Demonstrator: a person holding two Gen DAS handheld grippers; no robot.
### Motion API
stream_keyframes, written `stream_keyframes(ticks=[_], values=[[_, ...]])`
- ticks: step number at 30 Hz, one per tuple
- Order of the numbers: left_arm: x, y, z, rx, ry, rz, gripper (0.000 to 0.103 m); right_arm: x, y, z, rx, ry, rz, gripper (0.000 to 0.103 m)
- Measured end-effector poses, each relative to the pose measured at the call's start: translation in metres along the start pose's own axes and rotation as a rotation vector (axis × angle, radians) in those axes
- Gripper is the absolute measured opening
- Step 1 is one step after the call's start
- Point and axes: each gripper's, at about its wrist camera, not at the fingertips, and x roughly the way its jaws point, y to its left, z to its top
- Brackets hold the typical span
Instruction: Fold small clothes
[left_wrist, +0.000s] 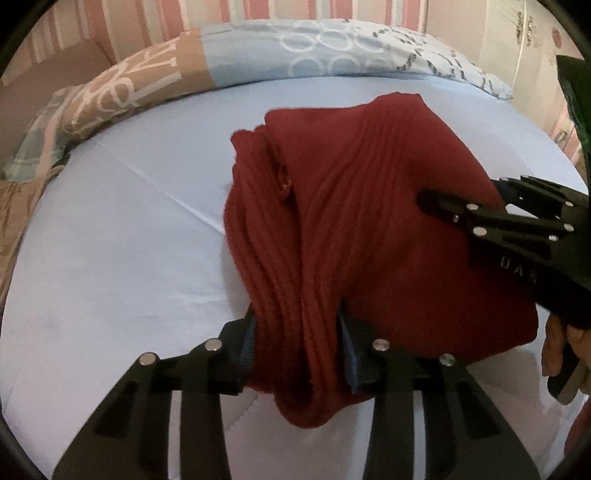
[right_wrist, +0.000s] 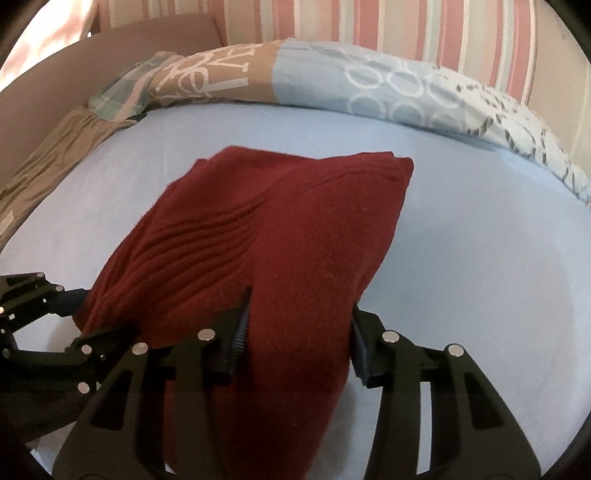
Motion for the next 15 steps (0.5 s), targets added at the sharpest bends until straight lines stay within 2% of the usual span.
stream_keyframes(ticks=[9,11,13,15], values=[[-0.032,-0.032,0.011,-0.014,-0.061,0.024,0.037,-0.047,-0.019,0.006,-0.062,-0.096,-0.019,0.043],[-0.045,-0.046,0.017,0.001,-0.097,0.025,0.028,-0.060,-0.026,0.007,-0.068,-0.116,-0.025,0.043],[-0.057,-0.062,0.021,0.020,-0.119,0.031,0.028,-0.076,-0.036,0.002,-0.071,-0.132,-0.040,0.043],[-0.063,-0.076,0.020,0.012,-0.115,0.004,0.028,-0.088,-0.047,-0.010,-0.066,-0.133,-0.058,0.043]])
